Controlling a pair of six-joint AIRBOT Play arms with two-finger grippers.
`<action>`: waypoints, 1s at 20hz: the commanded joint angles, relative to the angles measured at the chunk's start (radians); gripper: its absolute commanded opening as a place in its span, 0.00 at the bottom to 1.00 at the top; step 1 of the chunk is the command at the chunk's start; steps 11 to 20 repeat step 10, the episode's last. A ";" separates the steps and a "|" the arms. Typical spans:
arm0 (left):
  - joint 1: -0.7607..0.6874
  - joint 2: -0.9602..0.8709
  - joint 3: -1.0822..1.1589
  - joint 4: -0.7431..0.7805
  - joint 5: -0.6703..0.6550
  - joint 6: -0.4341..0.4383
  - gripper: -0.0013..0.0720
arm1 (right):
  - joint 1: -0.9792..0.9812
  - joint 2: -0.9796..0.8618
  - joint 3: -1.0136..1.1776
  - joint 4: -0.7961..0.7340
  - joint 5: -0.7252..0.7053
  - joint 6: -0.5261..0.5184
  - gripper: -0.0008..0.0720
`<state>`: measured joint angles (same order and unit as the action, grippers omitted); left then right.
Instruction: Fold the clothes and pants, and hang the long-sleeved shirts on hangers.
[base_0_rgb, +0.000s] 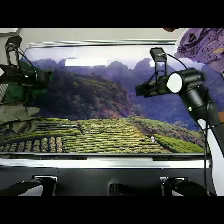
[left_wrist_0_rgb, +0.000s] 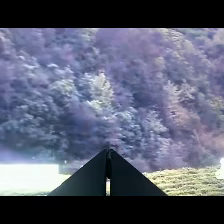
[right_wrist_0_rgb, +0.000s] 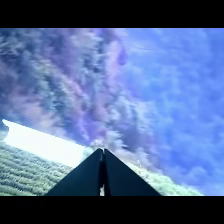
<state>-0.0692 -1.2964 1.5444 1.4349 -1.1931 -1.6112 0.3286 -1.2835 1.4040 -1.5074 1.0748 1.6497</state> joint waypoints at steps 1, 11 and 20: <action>-0.001 0.011 -0.011 0.006 0.008 0.007 0.04 | 0.028 0.001 0.001 -0.005 0.031 -0.005 0.04; -0.001 0.011 -0.011 0.006 0.008 0.007 0.04 | 0.028 0.001 0.001 -0.005 0.028 -0.005 0.04; -0.001 0.011 -0.011 0.006 0.008 0.007 0.04 | 0.028 0.001 0.001 -0.005 0.028 -0.005 0.04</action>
